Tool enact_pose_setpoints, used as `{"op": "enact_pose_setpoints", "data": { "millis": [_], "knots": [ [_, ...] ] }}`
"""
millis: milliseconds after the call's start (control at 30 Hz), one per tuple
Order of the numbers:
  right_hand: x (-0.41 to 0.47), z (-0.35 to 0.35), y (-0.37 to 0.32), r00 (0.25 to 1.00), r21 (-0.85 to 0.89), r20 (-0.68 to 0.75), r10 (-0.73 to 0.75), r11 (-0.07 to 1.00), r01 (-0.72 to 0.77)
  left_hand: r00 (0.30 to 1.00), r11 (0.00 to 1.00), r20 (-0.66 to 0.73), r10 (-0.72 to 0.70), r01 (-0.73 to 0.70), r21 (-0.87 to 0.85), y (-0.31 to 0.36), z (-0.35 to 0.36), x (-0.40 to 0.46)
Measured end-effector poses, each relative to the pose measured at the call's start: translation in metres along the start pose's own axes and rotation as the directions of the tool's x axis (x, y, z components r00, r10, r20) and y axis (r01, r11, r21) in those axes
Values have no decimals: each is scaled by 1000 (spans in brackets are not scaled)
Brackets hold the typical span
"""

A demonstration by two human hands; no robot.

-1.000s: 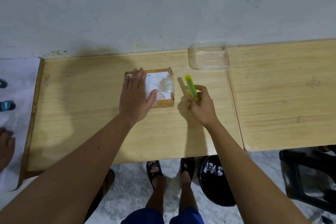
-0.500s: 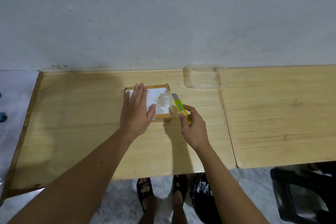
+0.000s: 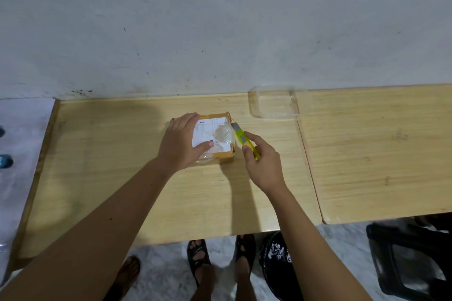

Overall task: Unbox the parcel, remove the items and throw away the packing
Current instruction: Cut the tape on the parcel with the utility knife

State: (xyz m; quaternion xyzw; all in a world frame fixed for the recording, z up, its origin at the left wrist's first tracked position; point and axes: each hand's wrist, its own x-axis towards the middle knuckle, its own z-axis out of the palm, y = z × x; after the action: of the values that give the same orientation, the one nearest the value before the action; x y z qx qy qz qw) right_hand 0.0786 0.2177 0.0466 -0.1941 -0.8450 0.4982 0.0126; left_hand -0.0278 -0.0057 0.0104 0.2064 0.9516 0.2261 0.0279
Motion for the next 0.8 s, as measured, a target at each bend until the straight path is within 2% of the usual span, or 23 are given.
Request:
{"op": "enact_pose_setpoints", "data": {
  "millis": [133,267,500,700,800],
  "knots": [
    [6,-2,-2,999,13,19,-27,1000,27,994,998,83,68,-67,-14,-7,0,8],
    [11,-6,-2,998,11,65,-20,1000,19,990,992,87,111,-115,46,-9,4,9],
    [4,-21,-3,988,-45,157,-1,999,8,994,993,56,93,-97,70,-8,8,9],
    [-3,-24,0,986,21,161,41,999,-45,995,994,49,86,-90,68,-5,6,7],
    [-4,-21,4,984,-16,153,92,996,-91,995,994,51,81,-84,64,-6,6,7]
  ]
}}
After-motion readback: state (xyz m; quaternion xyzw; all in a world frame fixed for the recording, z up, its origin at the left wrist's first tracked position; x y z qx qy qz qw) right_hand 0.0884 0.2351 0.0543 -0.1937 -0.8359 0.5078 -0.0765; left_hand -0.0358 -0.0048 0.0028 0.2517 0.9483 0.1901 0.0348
